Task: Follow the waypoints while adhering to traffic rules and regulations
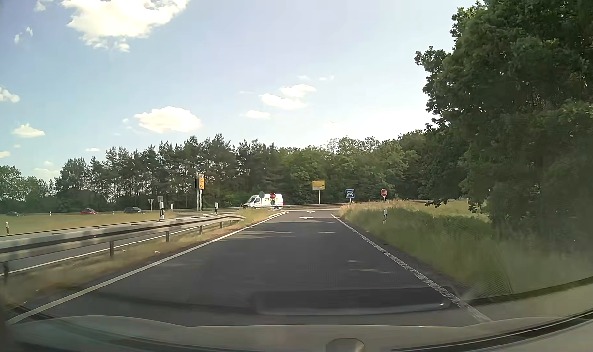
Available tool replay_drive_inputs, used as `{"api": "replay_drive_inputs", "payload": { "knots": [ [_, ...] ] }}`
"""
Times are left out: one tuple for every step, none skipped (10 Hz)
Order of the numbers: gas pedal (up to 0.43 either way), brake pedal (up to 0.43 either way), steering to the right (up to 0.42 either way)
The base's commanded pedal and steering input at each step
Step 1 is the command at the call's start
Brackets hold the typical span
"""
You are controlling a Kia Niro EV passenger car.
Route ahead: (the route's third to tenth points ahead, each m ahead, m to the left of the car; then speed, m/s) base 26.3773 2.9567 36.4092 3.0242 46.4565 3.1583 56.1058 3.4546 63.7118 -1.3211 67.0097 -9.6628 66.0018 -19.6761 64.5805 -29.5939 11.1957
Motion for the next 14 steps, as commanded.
{"api": "replay_drive_inputs", "payload": {
  "knots": [
    [0.000,0.030,-0.003],
    [0.000,0.030,-0.003],
    [0.000,0.030,-0.002],
    [0.000,0.030,-0.001],
    [0.000,0.030,-0.001],
    [0.000,0.030,-0.001],
    [0.000,0.030,0.000],
    [0.000,0.030,0.000],
    [0.000,0.030,-0.001],
    [0.000,0.030,-0.001],
    [0.000,0.030,-0.001],
    [0.000,0.043,0.000],
    [0.000,0.055,-0.001],
    [0.000,0.055,0.000]
  ]
}}
